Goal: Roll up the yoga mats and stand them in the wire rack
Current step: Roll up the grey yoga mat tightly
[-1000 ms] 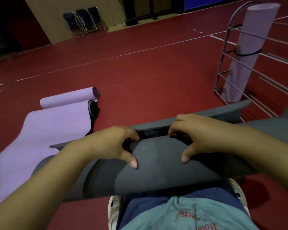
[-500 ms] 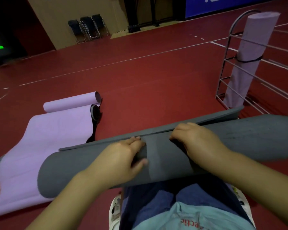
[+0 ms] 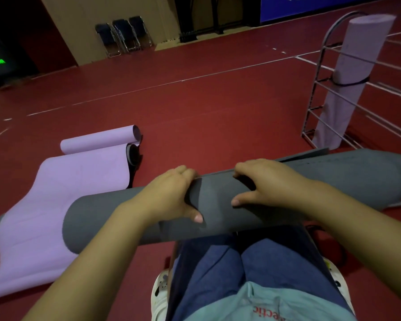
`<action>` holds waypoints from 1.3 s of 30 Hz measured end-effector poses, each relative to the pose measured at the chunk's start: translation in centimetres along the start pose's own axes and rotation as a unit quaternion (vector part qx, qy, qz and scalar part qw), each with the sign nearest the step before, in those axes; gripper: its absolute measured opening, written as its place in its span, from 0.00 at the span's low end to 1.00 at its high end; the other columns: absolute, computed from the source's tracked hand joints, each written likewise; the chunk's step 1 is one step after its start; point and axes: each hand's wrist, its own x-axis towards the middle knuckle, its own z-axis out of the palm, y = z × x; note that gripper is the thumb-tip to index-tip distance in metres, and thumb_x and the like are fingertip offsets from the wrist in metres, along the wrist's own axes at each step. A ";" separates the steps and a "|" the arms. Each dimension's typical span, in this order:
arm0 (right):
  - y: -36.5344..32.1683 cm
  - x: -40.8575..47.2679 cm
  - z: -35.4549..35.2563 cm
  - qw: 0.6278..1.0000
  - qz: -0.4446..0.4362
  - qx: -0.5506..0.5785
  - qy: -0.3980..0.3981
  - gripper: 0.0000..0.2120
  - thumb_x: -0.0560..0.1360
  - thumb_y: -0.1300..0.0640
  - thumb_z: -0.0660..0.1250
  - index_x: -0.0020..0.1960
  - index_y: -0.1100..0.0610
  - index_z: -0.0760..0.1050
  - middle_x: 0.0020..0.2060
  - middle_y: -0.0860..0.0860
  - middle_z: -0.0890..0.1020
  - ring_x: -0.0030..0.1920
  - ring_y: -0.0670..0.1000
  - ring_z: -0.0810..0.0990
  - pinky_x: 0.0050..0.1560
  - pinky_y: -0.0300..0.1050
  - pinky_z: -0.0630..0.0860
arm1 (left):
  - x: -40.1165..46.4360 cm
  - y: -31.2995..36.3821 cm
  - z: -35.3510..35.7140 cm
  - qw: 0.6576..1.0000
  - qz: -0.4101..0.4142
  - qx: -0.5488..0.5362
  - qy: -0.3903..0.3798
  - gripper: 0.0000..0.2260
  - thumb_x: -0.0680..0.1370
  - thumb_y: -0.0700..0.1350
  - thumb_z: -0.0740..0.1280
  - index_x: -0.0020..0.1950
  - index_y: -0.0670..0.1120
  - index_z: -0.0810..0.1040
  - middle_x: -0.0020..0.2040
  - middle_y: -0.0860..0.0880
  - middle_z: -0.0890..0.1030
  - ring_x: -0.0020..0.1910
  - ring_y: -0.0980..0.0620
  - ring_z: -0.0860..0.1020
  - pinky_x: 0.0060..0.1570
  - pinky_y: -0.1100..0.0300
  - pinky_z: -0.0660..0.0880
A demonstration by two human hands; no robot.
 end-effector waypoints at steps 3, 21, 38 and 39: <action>0.5 1.4 -0.3 1.000 0.004 0.021 -0.002 0.29 0.69 0.36 0.69 0.64 0.52 0.73 0.60 0.49 0.71 0.61 0.53 0.70 0.59 0.50 0.70 | 0.6 -0.7 -0.4 0.998 -0.025 -0.049 -0.008 0.32 0.62 0.58 0.78 0.60 0.47 0.71 0.53 0.52 0.74 0.52 0.50 0.74 0.51 0.55 0.71; -0.7 6.2 1.2 0.999 0.008 0.023 0.020 0.20 0.80 0.51 0.54 0.72 0.44 0.61 0.63 0.54 0.74 0.61 0.59 0.72 0.59 0.55 0.71 | 2.3 -2.9 2.8 0.978 -0.090 -0.141 0.126 0.21 0.75 0.56 0.67 0.62 0.46 0.74 0.57 0.47 0.79 0.56 0.47 0.76 0.52 0.59 0.69; -4.4 12.0 0.9 0.993 0.025 -0.027 -0.109 0.27 0.77 0.42 0.55 0.68 0.56 0.70 0.64 0.58 0.66 0.65 0.61 0.65 0.66 0.55 0.66 | -9.6 -7.9 16.2 0.051 -0.304 -0.874 0.377 0.22 0.77 0.60 0.56 0.55 0.44 0.75 0.56 0.42 0.79 0.55 0.46 0.78 0.52 0.47 0.72; -4.8 12.0 1.0 0.993 0.023 -0.020 -0.115 0.25 0.77 0.44 0.54 0.71 0.52 0.67 0.65 0.59 0.66 0.66 0.62 0.64 0.66 0.54 0.65 | -9.3 -8.0 16.9 0.037 -0.286 -0.893 0.344 0.27 0.77 0.63 0.53 0.61 0.43 0.73 0.61 0.39 0.76 0.60 0.41 0.75 0.55 0.40 0.69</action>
